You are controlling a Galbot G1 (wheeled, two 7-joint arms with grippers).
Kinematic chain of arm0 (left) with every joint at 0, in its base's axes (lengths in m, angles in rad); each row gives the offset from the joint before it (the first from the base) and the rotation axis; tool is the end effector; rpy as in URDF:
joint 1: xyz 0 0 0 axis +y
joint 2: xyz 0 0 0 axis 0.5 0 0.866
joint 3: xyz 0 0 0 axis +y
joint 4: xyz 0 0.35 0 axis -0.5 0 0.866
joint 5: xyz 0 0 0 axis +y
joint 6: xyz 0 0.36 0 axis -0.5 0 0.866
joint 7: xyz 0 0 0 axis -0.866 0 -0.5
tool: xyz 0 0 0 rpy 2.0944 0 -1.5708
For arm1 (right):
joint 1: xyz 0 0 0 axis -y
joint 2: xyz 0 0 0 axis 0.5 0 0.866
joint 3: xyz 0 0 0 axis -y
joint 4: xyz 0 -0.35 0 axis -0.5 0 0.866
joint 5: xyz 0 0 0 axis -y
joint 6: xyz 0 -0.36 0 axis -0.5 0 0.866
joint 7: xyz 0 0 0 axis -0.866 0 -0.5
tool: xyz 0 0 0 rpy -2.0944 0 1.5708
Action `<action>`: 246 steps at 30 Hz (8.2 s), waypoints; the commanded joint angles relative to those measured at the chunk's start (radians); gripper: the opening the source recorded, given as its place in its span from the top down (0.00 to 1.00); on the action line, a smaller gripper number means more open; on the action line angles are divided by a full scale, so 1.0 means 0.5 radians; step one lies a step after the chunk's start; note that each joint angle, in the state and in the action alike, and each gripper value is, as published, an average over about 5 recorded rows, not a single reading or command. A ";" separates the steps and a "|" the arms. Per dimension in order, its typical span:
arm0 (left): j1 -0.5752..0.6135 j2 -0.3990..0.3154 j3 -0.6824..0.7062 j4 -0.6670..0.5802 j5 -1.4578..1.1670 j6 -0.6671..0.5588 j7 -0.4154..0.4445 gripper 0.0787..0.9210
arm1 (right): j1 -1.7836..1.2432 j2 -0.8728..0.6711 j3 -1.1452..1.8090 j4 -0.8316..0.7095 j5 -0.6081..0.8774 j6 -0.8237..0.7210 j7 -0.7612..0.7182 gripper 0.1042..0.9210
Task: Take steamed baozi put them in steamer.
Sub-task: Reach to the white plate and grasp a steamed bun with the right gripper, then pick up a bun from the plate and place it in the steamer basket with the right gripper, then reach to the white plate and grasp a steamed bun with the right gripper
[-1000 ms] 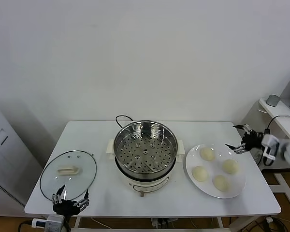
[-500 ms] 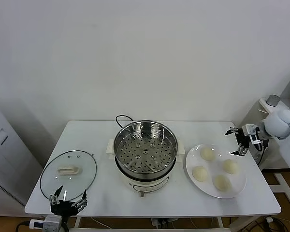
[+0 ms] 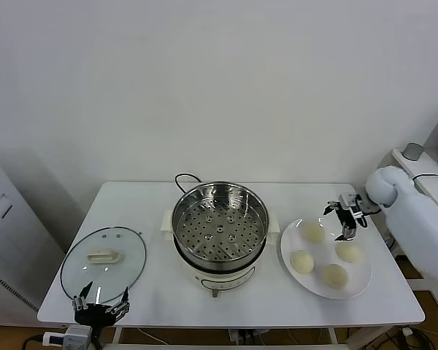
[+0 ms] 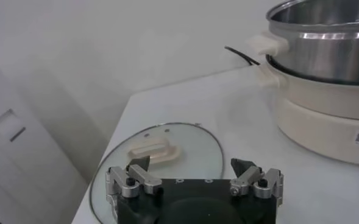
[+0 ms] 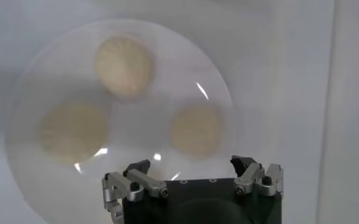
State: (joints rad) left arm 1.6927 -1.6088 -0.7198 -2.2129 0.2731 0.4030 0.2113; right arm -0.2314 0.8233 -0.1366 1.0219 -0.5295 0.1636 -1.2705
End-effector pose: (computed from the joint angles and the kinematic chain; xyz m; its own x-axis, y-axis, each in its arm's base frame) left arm 0.1438 0.0511 -0.2791 -0.8961 -0.1010 0.4321 0.0209 0.9631 0.2683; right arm 0.5467 -0.2275 -0.1814 -0.2734 -0.1410 0.9515 -0.9429 -0.1561 -0.2941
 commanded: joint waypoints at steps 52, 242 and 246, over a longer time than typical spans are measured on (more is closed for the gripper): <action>-0.020 -0.002 -0.001 0.048 0.003 -0.004 0.007 0.12 | -0.014 0.257 0.041 -0.346 -0.200 0.020 0.239 0.53; -0.070 -0.092 0.006 0.015 -0.055 0.086 0.030 0.12 | 0.108 -0.081 -0.911 0.435 0.523 -0.700 0.059 0.20; -0.069 -0.093 0.007 0.017 -0.055 0.083 0.028 0.12 | 0.108 -0.079 -0.903 0.417 0.523 -0.703 0.052 0.33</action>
State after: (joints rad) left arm 1.6579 -1.6091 -0.7171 -2.2059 0.2447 0.4455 0.2267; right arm -0.1751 0.7802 -0.5919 1.2347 -0.2644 -0.1863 -1.2474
